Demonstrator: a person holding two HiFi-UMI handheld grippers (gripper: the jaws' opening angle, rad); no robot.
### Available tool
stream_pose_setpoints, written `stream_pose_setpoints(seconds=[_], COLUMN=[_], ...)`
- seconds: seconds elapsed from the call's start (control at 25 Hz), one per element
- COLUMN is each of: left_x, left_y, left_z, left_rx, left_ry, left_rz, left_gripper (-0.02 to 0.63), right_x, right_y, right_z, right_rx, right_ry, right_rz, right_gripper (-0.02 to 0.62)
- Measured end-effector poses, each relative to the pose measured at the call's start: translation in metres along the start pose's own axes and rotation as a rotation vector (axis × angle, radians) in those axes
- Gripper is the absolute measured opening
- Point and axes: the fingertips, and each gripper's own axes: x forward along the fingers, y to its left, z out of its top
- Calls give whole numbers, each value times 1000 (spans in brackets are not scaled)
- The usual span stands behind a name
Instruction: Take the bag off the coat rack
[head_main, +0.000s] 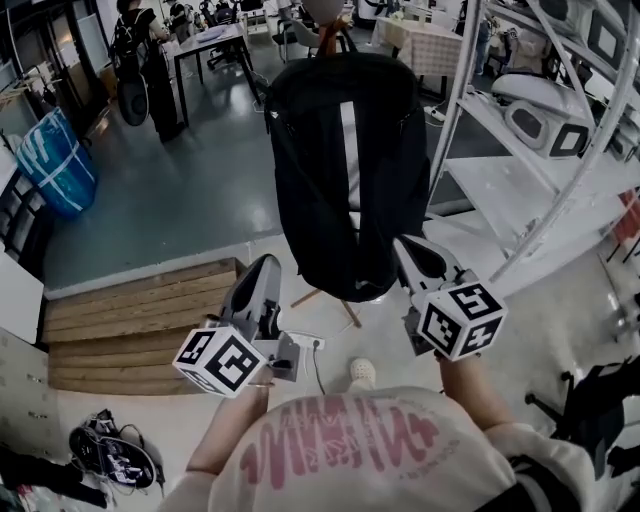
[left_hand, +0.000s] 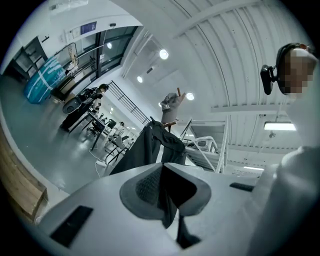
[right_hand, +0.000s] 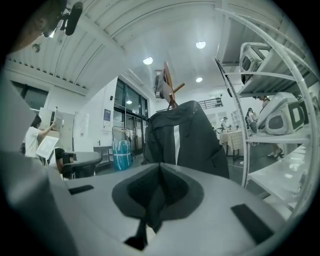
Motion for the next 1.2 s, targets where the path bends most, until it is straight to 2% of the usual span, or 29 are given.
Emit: stream_pose_setpoints(seconds=[0.32, 0.48, 0.76, 1.0, 1.2], left_x=[57, 71, 88, 106, 113], left_y=[7, 15, 38, 43, 43], left_z=[27, 39, 47, 48, 48], left_rx=[63, 99, 60, 66, 82], left_ry=[-71, -107, -146, -155, -162], left_rz=[21, 51, 105, 114, 123], left_gripper=[3, 3, 5, 4, 3], right_x=[51, 68, 86, 96, 103], right_y=[-34, -37, -36, -52, -70], right_z=[55, 87, 130, 171, 201], right_rx=[-11, -63, -159, -234, -208], right_ry=[-59, -92, -105, -149, -160], right_rz=[115, 184, 306, 328, 357], right_gripper=[6, 6, 6, 6, 10])
